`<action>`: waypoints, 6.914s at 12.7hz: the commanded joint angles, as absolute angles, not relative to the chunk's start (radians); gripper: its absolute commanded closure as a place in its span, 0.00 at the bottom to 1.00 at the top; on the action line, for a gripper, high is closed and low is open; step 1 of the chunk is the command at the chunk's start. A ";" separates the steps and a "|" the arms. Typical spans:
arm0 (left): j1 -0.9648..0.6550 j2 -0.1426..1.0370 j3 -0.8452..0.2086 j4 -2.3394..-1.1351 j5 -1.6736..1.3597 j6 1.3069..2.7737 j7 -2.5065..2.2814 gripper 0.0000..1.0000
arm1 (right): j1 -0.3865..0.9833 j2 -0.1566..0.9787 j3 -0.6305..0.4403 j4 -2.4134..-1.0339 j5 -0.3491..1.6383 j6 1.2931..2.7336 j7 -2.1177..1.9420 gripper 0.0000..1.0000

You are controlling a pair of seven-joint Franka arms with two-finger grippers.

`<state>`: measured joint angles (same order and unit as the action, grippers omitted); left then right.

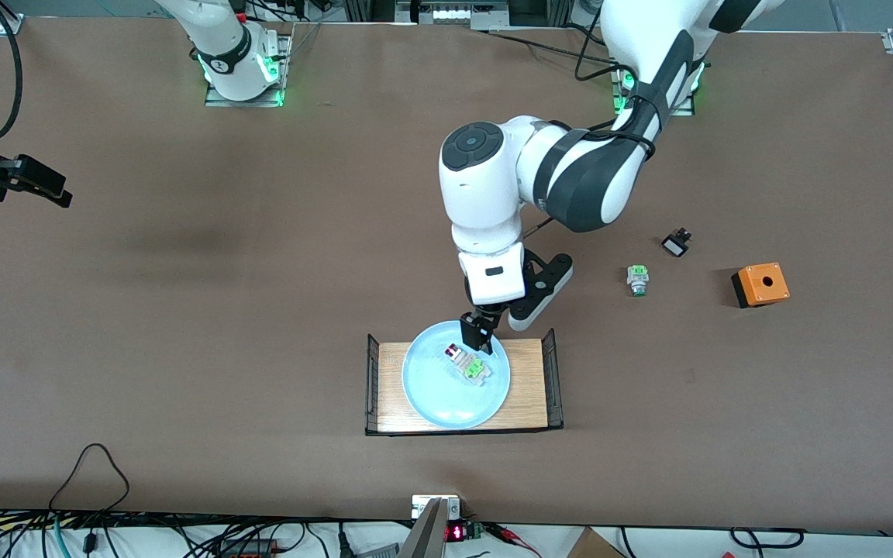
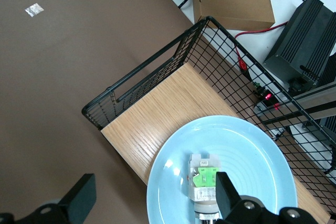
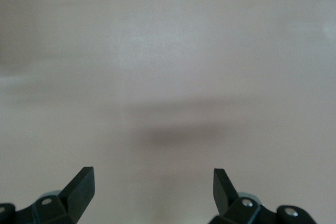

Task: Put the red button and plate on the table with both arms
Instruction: 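Lower the left gripper and grasp the white-green button on the plate, then lift the button and carry it beside the orange box with the left gripper, then release the button with the left gripper while the right gripper approaches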

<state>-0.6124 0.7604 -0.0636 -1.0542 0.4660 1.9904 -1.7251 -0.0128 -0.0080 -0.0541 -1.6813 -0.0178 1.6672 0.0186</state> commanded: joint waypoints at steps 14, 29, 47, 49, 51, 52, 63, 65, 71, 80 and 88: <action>-0.797 0.925 0.161 -0.923 0.546 2.077 -1.715 0.00 | -0.028 -0.021 -0.051 -1.695 -0.025 1.666 0.003 0.00; -0.862 1.098 0.301 -0.795 0.546 2.151 -1.715 0.05 | -0.031 -0.009 -0.051 -1.690 -0.041 1.666 0.003 0.00; -0.819 0.898 0.299 -0.805 0.281 1.941 -1.426 1.00 | -0.026 -0.006 -0.049 -1.671 -0.041 1.666 0.005 0.00; -0.784 0.865 0.301 -0.805 0.200 1.892 -1.301 1.00 | -0.029 0.001 -0.049 -1.648 -0.035 1.664 0.005 0.00; -0.744 0.838 0.304 -0.807 0.134 1.853 -1.171 1.00 | -0.029 0.002 -0.049 -1.646 -0.029 1.663 0.005 0.00; -0.714 0.824 0.304 -0.810 0.105 1.826 -1.108 1.00 | -0.026 0.002 -0.049 -1.647 -0.029 1.660 0.006 0.00; -0.296 0.649 0.305 -1.124 -0.230 1.738 -0.174 0.99 | -0.025 0.021 -0.046 -1.648 0.055 1.617 0.040 0.00; -0.241 0.649 0.304 -1.228 -0.291 1.846 -0.039 0.99 | 0.004 0.021 -0.032 -1.644 0.058 1.618 0.151 0.00; -0.152 0.687 0.304 -1.449 -0.411 2.106 0.225 0.99 | 0.221 0.047 -0.029 -1.640 0.181 1.666 0.602 0.00; -0.153 0.782 0.301 -1.551 -0.492 2.327 0.305 0.91 | 0.503 0.311 -0.032 -1.404 0.169 1.811 1.026 0.00; -0.152 0.811 0.301 -1.565 -0.565 2.329 0.390 0.57 | 0.615 0.454 -0.032 -1.402 0.167 2.034 1.258 0.00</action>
<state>-0.1532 0.8032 0.3042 -1.5507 -0.5308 2.3136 0.3453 0.5820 0.4126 -0.0183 -1.4354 0.1638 2.0036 1.1938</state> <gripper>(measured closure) 0.573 0.000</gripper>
